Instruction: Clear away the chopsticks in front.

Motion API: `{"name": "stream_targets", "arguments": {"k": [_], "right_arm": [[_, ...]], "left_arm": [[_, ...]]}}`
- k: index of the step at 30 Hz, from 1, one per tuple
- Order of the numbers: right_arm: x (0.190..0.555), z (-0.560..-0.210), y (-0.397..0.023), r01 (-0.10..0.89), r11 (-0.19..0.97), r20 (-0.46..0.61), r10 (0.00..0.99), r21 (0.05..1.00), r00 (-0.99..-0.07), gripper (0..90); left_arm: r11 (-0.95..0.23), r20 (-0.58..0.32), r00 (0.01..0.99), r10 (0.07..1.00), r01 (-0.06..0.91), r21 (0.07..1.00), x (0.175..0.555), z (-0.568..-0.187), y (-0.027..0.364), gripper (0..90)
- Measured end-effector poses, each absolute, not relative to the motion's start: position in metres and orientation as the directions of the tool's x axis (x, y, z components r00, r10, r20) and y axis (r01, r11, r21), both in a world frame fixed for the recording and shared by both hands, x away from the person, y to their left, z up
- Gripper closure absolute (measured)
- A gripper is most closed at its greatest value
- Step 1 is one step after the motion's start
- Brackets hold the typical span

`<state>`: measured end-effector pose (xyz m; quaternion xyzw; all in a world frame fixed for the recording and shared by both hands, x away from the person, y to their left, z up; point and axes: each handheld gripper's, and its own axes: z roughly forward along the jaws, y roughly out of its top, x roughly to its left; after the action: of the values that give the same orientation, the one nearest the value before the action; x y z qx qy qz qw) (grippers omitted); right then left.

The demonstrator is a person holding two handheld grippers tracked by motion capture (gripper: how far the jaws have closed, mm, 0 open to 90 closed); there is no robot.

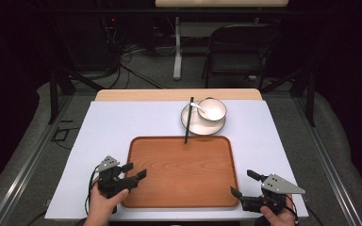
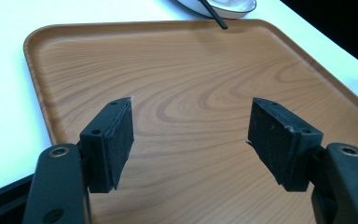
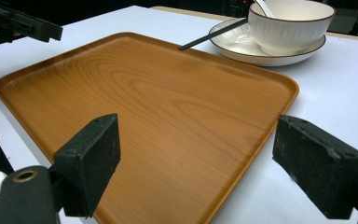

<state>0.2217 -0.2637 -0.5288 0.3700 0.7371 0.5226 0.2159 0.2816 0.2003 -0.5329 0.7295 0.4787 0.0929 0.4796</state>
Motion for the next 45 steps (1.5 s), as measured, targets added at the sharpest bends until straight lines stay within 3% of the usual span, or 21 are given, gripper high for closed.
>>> {"name": "stream_targets", "arguments": {"k": [12,23,30,36,45], "right_arm": [[0.221,-0.529,-0.264,0.322,0.174,0.071,0.777,0.93,-0.626,14.5],[0.223,-0.529,-0.264,0.321,0.177,0.071,0.773,0.93,-0.63,14.5],[0.223,-0.529,-0.265,0.327,0.165,0.081,0.777,0.93,-0.624,14.5],[0.224,-0.529,-0.266,0.329,0.162,0.086,0.777,0.93,-0.624,14.5],[0.226,-0.529,-0.266,0.333,0.154,0.095,0.775,0.93,-0.624,14.5]], "left_arm": [[-0.095,-0.329,0.53,0.782,0.623,0.776,0.297,-0.525,0.187,33.7],[-0.1,-0.31,0.524,0.793,0.615,0.782,0.346,-0.487,0.159,37.8],[-0.151,-0.206,0.5,0.841,0.583,0.798,0.381,-0.47,0.134,39.2],[-0.184,-0.16,0.452,0.878,0.626,0.758,0.404,-0.467,0.112,43.0],[-0.152,-0.205,0.404,0.891,0.692,0.706,0.421,-0.472,0.08,49.8]]}}
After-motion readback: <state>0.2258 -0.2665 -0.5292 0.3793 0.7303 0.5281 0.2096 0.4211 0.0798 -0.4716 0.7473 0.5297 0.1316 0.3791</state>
